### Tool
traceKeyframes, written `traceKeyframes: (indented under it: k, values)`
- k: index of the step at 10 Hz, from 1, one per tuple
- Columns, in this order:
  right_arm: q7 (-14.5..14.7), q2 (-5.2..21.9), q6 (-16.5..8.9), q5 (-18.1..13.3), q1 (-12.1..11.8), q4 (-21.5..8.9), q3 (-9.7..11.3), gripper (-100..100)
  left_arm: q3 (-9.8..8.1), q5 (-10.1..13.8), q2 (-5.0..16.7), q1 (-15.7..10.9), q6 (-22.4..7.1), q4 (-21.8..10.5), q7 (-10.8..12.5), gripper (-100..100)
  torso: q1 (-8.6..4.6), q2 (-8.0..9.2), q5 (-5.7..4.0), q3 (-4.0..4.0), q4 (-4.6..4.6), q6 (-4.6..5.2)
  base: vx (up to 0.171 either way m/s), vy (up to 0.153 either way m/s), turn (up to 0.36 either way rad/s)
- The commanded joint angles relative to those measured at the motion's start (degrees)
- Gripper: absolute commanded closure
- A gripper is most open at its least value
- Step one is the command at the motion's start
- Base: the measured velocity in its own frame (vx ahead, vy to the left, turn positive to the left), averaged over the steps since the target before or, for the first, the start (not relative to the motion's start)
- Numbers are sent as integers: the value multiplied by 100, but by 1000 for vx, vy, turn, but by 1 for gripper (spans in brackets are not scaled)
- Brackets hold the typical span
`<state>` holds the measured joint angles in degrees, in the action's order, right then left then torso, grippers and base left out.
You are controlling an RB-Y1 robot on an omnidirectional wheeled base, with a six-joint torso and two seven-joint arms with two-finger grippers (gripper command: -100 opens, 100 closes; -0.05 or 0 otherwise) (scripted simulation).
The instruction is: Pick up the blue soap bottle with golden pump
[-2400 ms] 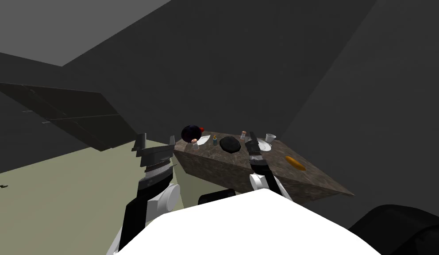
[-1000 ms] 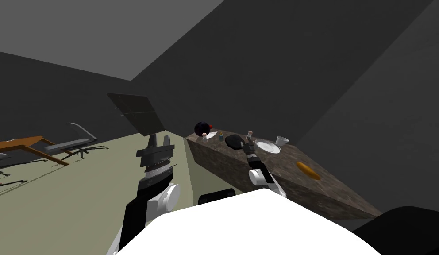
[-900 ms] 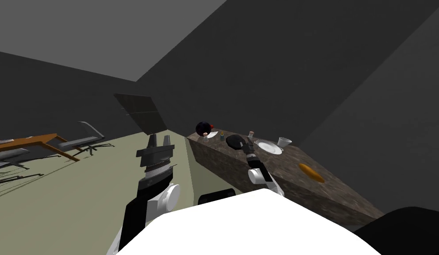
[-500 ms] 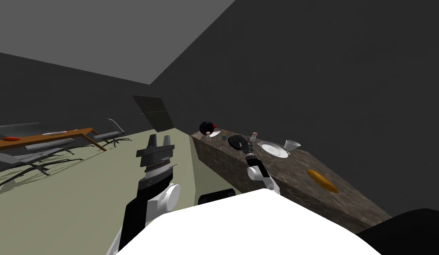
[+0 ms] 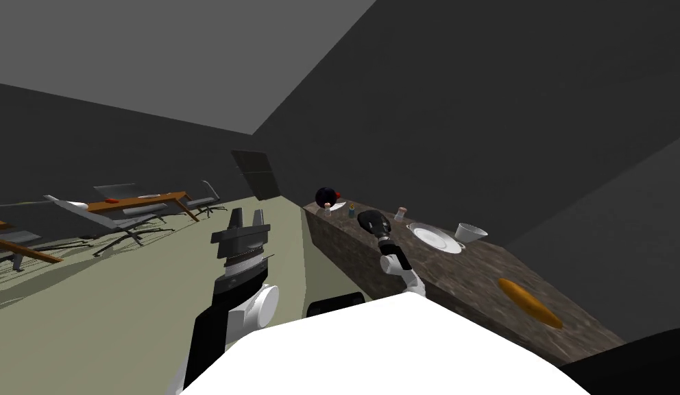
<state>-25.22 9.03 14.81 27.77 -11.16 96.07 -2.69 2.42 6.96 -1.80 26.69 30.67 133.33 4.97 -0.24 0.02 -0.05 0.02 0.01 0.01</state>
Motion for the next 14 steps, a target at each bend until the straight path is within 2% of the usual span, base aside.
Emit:
traceKeyframes:
  k: [1,2,3,4,5,6,7,8,9,10,11,12,13,14]
  values:
    - [-286,53,-56,286,230,-286,-55,-100,0,0,0,0,0,0,0,0,0,0,0,0,0,0,-38,-67,285]
    - [-341,53,-56,312,230,-368,-55,-100,0,0,0,0,0,0,0,0,-7,2,-1,1,1,1,-28,-51,127]
    - [-546,75,-68,505,395,-564,-80,-100,-1,0,0,1,0,0,0,0,-3,1,-1,1,0,4,-24,-43,206]
    - [-547,75,-68,505,395,-629,-80,-100,0,0,0,0,0,0,0,0,0,-1,0,-1,0,1,-14,-35,120]
    - [-752,101,-75,695,565,-810,-104,-100,0,0,0,1,0,0,0,0,2,-4,1,-2,-1,5,-19,-44,219]
    - [-752,101,-75,695,565,-893,-104,-100,0,0,0,0,0,0,0,0,0,-5,0,-3,-1,1,-17,-42,121]
    - [-956,133,-77,880,738,-1122,-129,-100,-1,0,0,1,0,0,0,0,1,-5,0,-3,-1,6,-18,-45,236]
    - [-956,133,-77,880,738,-1159,-129,-100,0,0,0,0,0,0,0,0,0,-5,0,-3,-1,1,-15,-45,105]
    - [-1158,170,-75,1061,912,-1376,-152,-100,-1,0,0,1,0,0,0,0,0,-6,0,-4,-2,6,-18,-49,230]
    - [-1158,170,-75,1061,912,-1425,-152,-100,0,0,0,0,0,0,0,0,-2,-6,0,-3,-1,2,-20,-43,115]
    - [-1358,212,-68,1236,1088,-1646,-175,-100,-1,0,0,1,0,0,0,0,0,-5,0,-3,-2,7,-22,-43,202]
    - [-1358,212,-68,1236,1088,-1690,-175,-100,0,0,0,1,0,0,0,0,0,-6,0,-3,-1,3,-16,-43,125]
    - [-1553,258,-59,1406,1264,-1889,-198,-100,-1,0,0,1,0,0,0,0,1,-7,0,-4,-2,7,-24,-54,227]
    - [-1553,258,-59,1406,1264,-1953,-198,-100,0,0,0,1,0,0,0,0,-4,-6,0,-3,-1,3,-18,-50,101]
